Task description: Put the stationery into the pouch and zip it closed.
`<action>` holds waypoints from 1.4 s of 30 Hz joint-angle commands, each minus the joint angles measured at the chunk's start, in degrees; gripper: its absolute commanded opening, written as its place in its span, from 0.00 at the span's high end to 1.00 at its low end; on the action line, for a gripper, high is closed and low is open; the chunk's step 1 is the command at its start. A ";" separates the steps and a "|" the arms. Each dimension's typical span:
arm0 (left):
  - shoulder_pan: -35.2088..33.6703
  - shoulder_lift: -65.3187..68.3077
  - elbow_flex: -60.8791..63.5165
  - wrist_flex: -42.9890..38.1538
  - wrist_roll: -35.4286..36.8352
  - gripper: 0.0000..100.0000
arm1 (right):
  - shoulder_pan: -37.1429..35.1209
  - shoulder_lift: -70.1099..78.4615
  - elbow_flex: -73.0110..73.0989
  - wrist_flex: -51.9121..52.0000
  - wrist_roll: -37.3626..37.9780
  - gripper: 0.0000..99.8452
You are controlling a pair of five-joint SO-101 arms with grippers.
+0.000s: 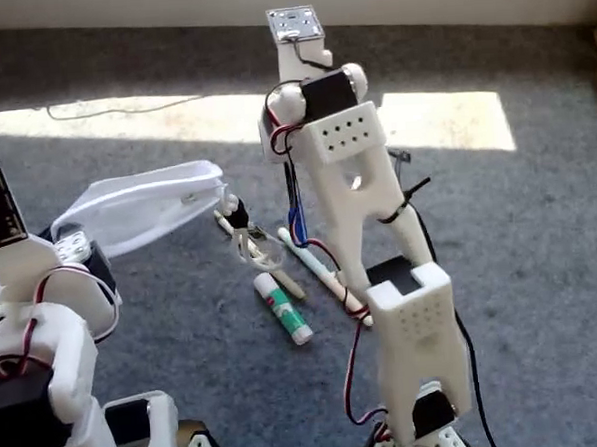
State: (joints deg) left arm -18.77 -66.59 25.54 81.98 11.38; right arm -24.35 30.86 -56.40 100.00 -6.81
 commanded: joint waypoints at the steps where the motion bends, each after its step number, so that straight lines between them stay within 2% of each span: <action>1: 3.47 0.84 -1.19 -3.34 0.88 0.99 | 2.33 -11.30 8.31 1.01 1.93 0.99; 11: 4.26 0.84 5.67 -6.86 0.88 0.99 | 8.13 -22.81 26.77 0.84 2.20 0.99; 18: 5.93 0.84 8.31 -7.47 0.88 0.99 | 14.02 -24.48 36.97 0.13 8.88 0.99; 27: 5.93 0.75 9.80 -8.44 0.88 0.99 | 20.70 -24.57 54.29 -12.62 15.30 0.99; 38: 5.93 0.75 9.80 -8.44 0.70 0.99 | 22.90 -24.22 67.47 -27.65 18.90 0.99; 42: 5.93 0.57 9.80 -8.26 0.62 0.99 | 22.81 -24.22 69.58 -27.91 18.90 0.90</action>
State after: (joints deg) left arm -13.67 -66.07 35.56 75.03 11.47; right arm -2.20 10.11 12.88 73.01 11.47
